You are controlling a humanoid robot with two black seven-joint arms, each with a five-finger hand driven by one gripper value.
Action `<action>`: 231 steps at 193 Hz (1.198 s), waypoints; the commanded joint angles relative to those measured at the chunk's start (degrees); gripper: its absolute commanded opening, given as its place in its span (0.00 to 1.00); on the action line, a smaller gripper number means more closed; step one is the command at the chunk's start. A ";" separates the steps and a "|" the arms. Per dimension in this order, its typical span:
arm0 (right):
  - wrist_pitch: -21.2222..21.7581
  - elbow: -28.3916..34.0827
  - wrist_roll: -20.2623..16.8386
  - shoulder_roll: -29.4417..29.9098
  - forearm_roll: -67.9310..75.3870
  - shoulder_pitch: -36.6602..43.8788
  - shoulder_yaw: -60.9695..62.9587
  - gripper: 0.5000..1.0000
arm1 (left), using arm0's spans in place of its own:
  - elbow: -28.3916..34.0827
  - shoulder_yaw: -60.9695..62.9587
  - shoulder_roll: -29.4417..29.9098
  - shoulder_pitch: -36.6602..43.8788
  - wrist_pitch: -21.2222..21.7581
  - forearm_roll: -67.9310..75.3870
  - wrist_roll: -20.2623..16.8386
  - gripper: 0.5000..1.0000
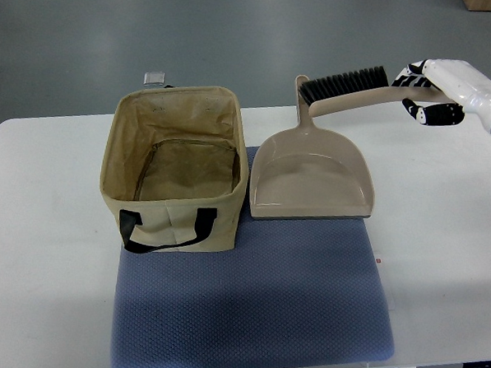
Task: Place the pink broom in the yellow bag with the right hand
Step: 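Carry the brush over the beige fabric bag with the right hand, then open the right hand to drop the brush into the bag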
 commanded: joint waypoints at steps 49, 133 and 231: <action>3.17 0.25 -1.65 3.39 -0.61 11.52 -3.35 0.00 | 0.00 0.00 0.00 0.00 -0.01 0.00 0.00 1.00; 9.93 0.16 -2.09 17.54 -1.49 24.00 -14.95 0.00 | 0.00 0.00 0.00 0.00 -0.01 0.00 0.00 1.00; 12.04 -0.19 -3.93 23.34 -2.10 23.04 -17.06 0.58 | 0.00 0.00 0.00 0.00 -0.01 0.00 0.00 1.00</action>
